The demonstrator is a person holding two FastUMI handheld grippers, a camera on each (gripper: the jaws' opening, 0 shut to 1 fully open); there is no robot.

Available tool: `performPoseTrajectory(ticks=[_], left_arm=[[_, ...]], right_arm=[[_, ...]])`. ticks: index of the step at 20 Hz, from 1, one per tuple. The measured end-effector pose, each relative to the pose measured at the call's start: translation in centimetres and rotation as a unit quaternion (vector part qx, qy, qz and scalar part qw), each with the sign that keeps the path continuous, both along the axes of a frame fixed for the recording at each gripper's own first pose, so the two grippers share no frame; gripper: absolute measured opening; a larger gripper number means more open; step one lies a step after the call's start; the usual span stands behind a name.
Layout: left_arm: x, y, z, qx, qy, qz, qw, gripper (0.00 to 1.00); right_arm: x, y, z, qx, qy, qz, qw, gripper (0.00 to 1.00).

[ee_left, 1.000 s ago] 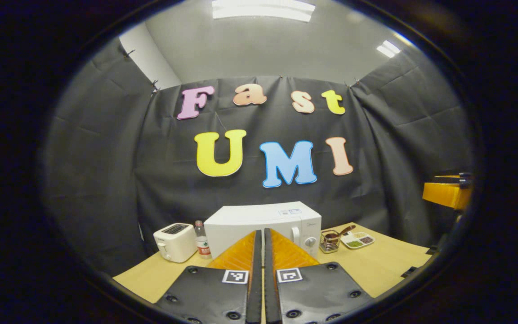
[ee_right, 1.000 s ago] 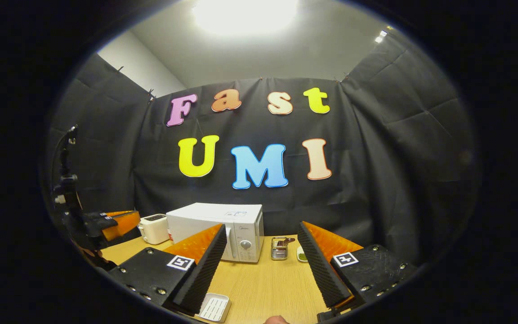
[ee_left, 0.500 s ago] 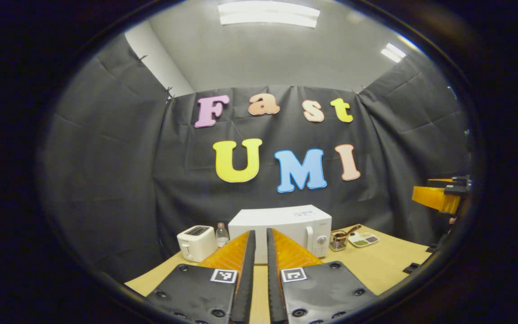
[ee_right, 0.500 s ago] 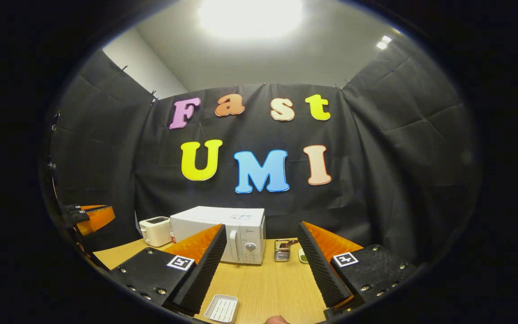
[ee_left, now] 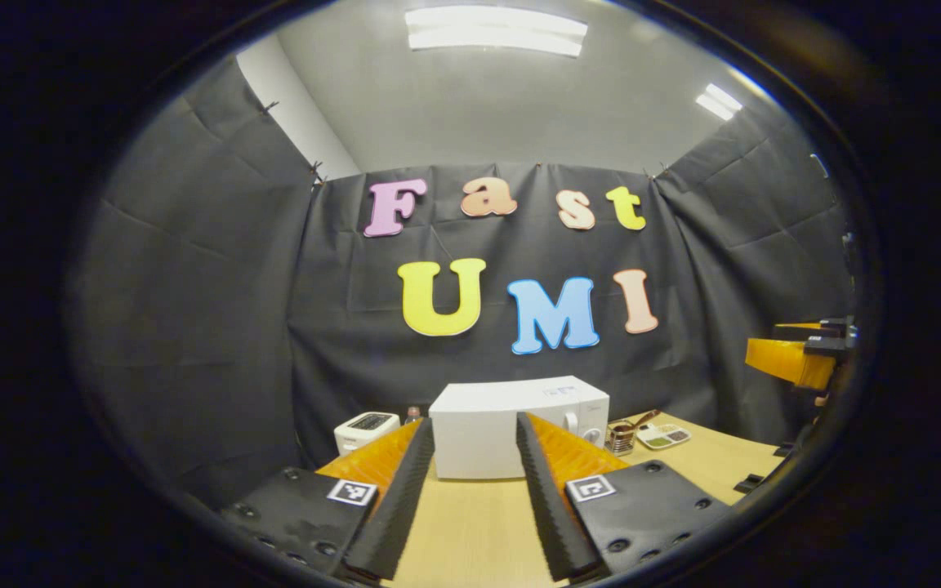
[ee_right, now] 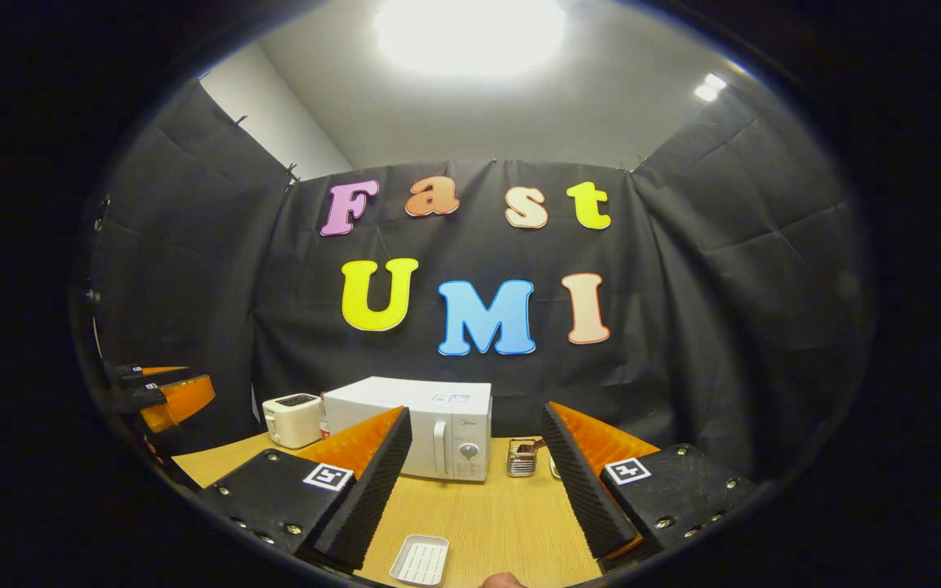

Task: Open the microwave oven with the left hand, put the food in, and close the microwave oven.

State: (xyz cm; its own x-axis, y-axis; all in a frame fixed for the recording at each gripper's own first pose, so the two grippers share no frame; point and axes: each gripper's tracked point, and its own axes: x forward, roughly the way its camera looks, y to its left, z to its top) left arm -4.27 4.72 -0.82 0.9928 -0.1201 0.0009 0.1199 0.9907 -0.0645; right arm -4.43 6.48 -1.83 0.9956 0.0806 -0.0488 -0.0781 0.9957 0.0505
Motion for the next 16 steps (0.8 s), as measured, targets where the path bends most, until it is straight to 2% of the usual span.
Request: performPoseTrajectory(ticks=[2, 3, 8, 16], left_arm=[[0.0, 0.2, -0.1, 0.000, -0.001, 0.002, 1.000, 0.84], [0.0, 0.2, -0.4, 0.001, -0.001, 0.004, 1.000, 0.89], [0.0, 0.5, -0.8, -0.002, 0.003, 0.007, 1.000, 0.94], [0.5, 1.1, -1.3, -0.002, 0.006, 0.009, 1.000, 0.93]], right_arm=[[0.0, 0.1, 0.0, 0.000, 0.000, -0.002, 1.000, 0.96], [0.0, 0.3, -0.1, -0.001, 0.001, -0.002, 1.000, 0.96], [0.1, 0.5, 0.0, -0.003, 0.001, -0.003, 1.000, 0.96], [0.2, 1.0, -0.2, -0.004, 0.005, -0.001, 1.000, 0.96]])
